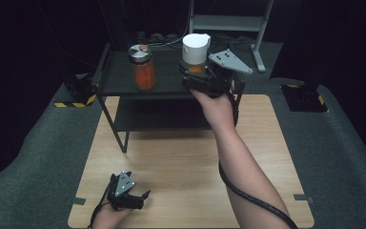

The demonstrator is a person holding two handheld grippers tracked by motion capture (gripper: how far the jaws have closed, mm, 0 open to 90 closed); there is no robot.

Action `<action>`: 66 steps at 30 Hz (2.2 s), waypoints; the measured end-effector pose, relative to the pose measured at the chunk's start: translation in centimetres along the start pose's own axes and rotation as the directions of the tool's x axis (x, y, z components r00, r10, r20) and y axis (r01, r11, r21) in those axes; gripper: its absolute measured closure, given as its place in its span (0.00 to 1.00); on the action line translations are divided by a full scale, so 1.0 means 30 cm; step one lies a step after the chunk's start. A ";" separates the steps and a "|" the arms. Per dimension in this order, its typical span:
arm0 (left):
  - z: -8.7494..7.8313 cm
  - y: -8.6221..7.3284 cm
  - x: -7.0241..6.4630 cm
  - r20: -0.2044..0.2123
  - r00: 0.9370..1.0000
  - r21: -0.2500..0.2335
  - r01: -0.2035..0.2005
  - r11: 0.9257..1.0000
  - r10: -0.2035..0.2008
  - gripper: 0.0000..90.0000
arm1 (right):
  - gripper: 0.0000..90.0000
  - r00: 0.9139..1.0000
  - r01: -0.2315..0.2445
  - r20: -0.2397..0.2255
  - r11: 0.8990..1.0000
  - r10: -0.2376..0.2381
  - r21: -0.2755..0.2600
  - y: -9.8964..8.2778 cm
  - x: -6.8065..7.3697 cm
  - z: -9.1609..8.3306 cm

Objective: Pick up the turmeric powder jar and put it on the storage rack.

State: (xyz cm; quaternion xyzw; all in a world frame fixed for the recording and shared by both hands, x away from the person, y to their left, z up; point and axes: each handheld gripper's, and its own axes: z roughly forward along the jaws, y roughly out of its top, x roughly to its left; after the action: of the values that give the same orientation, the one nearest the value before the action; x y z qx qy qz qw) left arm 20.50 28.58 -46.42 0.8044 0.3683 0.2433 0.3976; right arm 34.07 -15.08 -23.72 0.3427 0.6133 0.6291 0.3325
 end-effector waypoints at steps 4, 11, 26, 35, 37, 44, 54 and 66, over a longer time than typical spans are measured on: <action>0.000 0.000 0.000 0.000 1.000 0.000 -0.001 1.000 0.001 0.01 | 0.00 1.000 0.014 -0.002 1.000 -0.014 -0.005 -0.002 0.008 -0.013; 0.000 0.000 -0.001 -0.001 1.000 0.001 -0.002 1.000 0.002 0.01 | 0.00 0.999 0.034 -0.021 0.999 -0.034 -0.019 -0.002 0.031 -0.053; 0.000 -0.001 -0.010 -0.012 1.000 -0.002 -0.009 1.000 0.009 0.01 | 0.00 0.997 0.062 -0.034 0.997 -0.064 -0.048 -0.021 0.051 -0.149; 0.000 0.000 -0.012 -0.016 1.000 0.000 -0.016 1.000 0.016 0.01 | 0.00 0.995 0.082 -0.044 0.995 -0.084 -0.052 -0.063 0.056 -0.216; 0.000 0.001 -0.012 -0.016 1.000 0.002 -0.017 1.000 0.017 0.01 | 0.00 0.995 0.089 -0.046 0.995 -0.092 -0.051 -0.073 0.058 -0.228; -0.001 0.001 -0.014 -0.015 1.000 0.002 -0.023 1.000 0.023 0.01 | 0.00 0.992 0.117 -0.048 0.992 -0.119 -0.043 -0.133 0.065 -0.275; -0.001 0.000 -0.015 -0.015 1.000 0.001 -0.025 1.000 0.025 0.01 | 0.00 0.986 0.156 -0.053 0.988 -0.157 -0.012 -0.268 0.066 -0.349; -0.010 -0.021 -0.017 -0.022 1.000 -0.034 -0.011 0.999 0.010 0.01 | 0.00 0.985 0.169 -0.056 0.983 -0.165 0.076 -0.478 0.039 -0.445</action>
State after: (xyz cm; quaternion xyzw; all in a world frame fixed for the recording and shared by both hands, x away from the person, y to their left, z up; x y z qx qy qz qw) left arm 19.74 28.59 -46.80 0.7969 0.3641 0.2603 0.4058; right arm 22.21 -20.98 -38.22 0.2875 0.6727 0.5823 0.3547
